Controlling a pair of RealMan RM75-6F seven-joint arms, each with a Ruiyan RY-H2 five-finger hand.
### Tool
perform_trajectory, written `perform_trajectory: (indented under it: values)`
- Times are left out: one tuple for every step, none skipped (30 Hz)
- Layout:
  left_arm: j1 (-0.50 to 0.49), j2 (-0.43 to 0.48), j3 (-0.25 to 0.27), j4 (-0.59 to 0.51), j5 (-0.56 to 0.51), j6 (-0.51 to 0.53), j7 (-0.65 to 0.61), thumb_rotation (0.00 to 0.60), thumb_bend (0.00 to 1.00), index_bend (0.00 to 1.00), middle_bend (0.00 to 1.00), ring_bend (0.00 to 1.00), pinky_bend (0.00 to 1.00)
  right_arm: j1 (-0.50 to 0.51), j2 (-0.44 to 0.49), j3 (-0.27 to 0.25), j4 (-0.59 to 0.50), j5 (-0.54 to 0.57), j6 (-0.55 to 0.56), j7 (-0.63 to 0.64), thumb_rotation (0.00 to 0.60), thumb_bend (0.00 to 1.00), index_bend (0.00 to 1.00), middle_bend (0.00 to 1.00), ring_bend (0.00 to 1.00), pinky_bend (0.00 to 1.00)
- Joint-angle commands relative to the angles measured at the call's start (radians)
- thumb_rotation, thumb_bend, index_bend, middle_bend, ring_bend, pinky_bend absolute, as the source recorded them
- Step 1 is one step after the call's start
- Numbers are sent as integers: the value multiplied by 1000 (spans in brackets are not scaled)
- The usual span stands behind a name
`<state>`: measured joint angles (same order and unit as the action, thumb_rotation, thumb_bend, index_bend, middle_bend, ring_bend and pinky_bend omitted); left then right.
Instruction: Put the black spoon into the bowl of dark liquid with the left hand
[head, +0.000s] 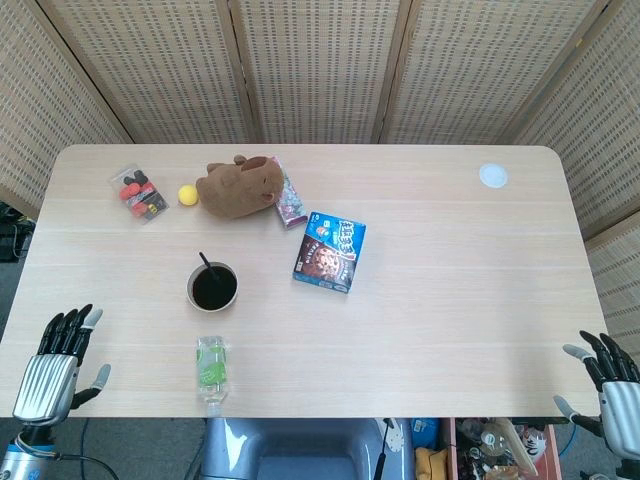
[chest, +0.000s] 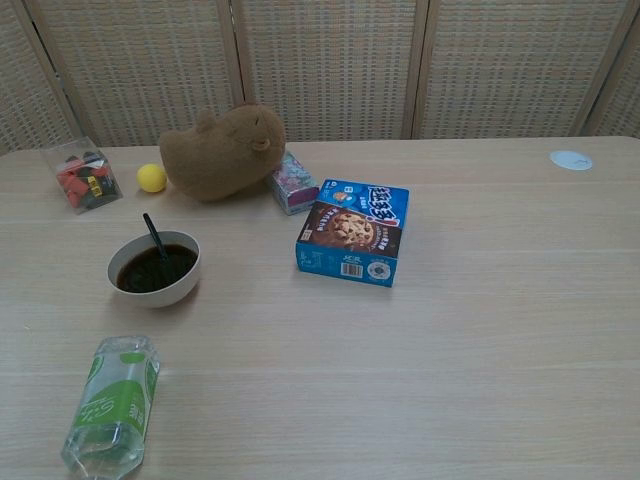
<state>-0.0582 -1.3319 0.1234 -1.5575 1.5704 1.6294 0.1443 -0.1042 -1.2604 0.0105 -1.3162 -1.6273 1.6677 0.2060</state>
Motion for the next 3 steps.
perform_trajectory:
  values:
    - [6,3,-3,-3,-2,-4,3,600,380,0,31,0,0,-1,-2,-1,1,10,-6,-8,600,299,292,215,105,203]
    - [8,3,-4,-3,-2,-4,2,600,380,0,31,0,0,-1,-3,-1,2,12,-7,-8,600,300,292,215,105,203]
    - [11,2,-7,-2,-4,-5,1,600,381,0,31,0,0,-1,-3,-1,2,14,-9,-8,600,300,292,215,105,203]
